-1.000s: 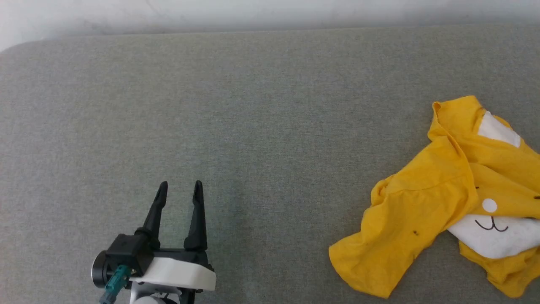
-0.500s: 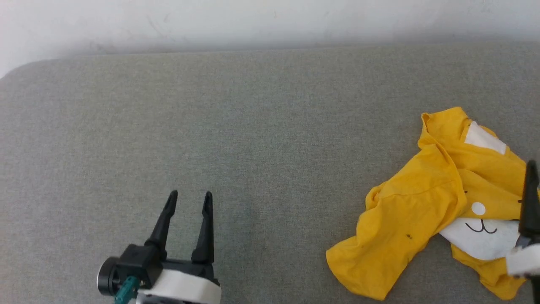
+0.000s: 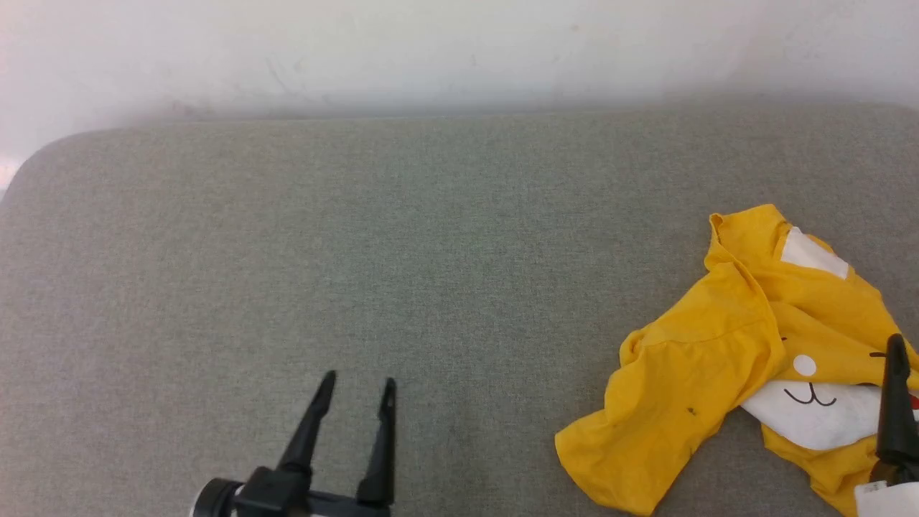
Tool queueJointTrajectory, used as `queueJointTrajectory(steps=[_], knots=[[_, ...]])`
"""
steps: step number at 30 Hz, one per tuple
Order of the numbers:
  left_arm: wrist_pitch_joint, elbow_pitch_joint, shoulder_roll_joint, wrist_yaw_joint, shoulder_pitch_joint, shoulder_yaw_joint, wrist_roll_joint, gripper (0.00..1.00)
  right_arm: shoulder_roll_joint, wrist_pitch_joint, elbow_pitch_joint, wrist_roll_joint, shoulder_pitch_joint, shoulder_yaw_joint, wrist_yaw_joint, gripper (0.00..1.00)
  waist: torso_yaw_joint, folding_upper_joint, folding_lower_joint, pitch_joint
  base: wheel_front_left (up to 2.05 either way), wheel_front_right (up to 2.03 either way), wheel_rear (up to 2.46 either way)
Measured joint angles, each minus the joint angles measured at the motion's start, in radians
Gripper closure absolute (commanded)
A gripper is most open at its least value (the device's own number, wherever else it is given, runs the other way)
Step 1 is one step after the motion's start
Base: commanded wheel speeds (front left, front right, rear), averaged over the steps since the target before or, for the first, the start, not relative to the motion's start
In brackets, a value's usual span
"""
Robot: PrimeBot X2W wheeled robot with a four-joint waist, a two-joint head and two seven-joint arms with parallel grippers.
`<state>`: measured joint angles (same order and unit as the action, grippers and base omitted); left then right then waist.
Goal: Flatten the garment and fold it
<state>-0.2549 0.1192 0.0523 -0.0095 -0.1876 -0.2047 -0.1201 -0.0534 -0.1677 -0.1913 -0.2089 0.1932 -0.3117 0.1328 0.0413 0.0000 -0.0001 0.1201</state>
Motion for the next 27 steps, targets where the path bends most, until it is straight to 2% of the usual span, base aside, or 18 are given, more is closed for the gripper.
queueJointTrajectory(steps=[2, 6, 9, 13, 20, 25, 27], knots=[[0.027, 0.01, 0.006, -0.013, 0.009, -0.031, 0.017, 0.0, 0.0, 0.0, 0.0, 0.0, -0.004, -0.012, 0.0, 0.0, 0.004, 0.0, 0.0, -0.003, 0.0, 0.0, 0.0], [0.171, 0.038, 0.027, -0.078, 0.059, -0.143, 0.033, 0.0, 0.0, 0.002, -0.005, -0.001, -0.01, -0.036, 0.0, 0.0, 0.014, 0.0, 0.0, 0.004, 0.0, 0.0, 0.0], [0.283, 0.045, 0.046, -0.104, 0.112, -0.241, 0.038, 0.0, 0.0, 0.009, -0.011, -0.001, -0.027, -0.049, 0.0, 0.0, 0.017, 0.0, 0.0001, 0.019, 0.0, 0.0, 0.0], [0.379, 0.012, 0.049, -0.113, 0.193, -0.36, 0.024, 0.0, 0.0, 0.018, -0.016, -0.004, -0.055, -0.051, 0.0, 0.0, 0.017, 0.0, 0.0001, 0.05, 0.0, 0.0, 0.0], [0.461, -0.148, 0.047, -0.114, 0.333, -0.545, -0.008, 0.0, 0.0, 0.026, -0.007, -0.015, -0.09, -0.029, 0.0, 0.0, 0.001, 0.0, 0.0003, 0.115, 0.0, 0.0, 0.0], [0.485, -0.271, 0.051, -0.114, 0.417, -0.612, -0.015, 0.0, 0.0, 0.025, 0.006, -0.016, -0.108, -0.029, 0.0, 0.0, -0.019, 0.0, 0.0003, 0.154, 0.0, 0.0, 0.0], [0.5, -0.325, 0.059, -0.114, 0.45, -0.622, 0.013, 0.0, 0.0, 0.025, 0.008, -0.016, -0.116, -0.027, 0.0, 0.0, -0.028, 0.0, 0.0003, 0.167, 0.0, 0.0, 0.0]])
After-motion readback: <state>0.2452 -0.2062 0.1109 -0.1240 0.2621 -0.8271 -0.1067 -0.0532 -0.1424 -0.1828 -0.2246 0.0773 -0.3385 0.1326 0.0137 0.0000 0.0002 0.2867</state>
